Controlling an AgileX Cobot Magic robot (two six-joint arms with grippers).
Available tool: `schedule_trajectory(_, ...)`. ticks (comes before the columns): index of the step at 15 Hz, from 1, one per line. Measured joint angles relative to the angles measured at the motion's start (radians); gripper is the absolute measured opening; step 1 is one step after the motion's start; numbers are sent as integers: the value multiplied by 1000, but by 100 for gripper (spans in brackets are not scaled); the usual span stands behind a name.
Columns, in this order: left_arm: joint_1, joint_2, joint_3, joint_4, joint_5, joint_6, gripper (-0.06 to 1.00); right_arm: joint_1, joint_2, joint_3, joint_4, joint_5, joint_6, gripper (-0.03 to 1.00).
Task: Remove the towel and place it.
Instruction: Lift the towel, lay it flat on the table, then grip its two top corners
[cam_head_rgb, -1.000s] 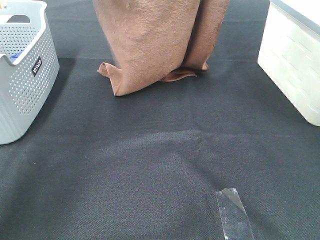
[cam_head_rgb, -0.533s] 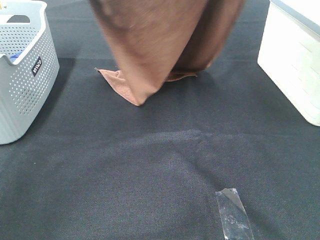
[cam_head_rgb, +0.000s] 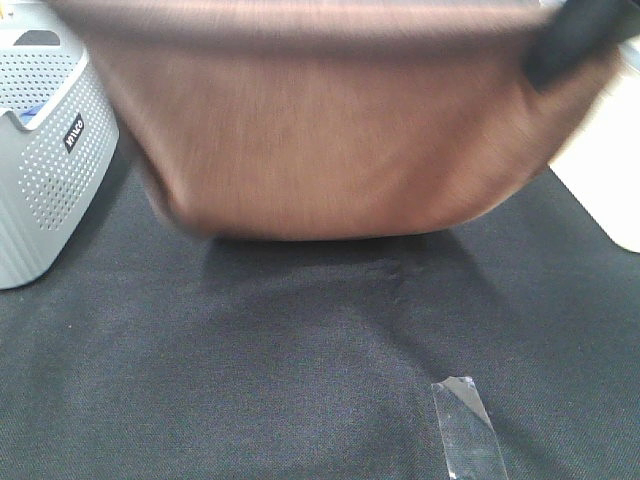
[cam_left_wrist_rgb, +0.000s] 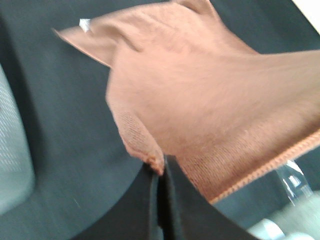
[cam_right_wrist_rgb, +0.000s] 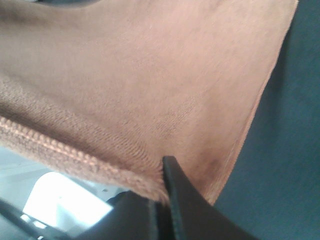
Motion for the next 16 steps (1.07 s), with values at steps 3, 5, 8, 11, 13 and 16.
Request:
schedule_trajectory(3,-8,-155,153,-56,-24,-66,0,1,-96,79,37,-2,1,1)
schedule_trajectory(5,-8,-232,198,-108,-30,-79,0,2,-148,136,56,-2,6,1)
schedule_trajectory(8,-8,-314,212,-117,-31,-94,0,2,-204,158,108,-4,7,1)
schedule_trajectory(11,-8,-319,308,-170,-30,-95,0,2,-218,257,108,-4,8,1)
schedule_trajectory(13,-8,-319,395,-213,-32,-95,0,2,-218,347,116,-5,8,1)
schedule_trajectory(16,-10,-319,538,-306,-36,-95,0,2,-224,476,126,-5,8,1)
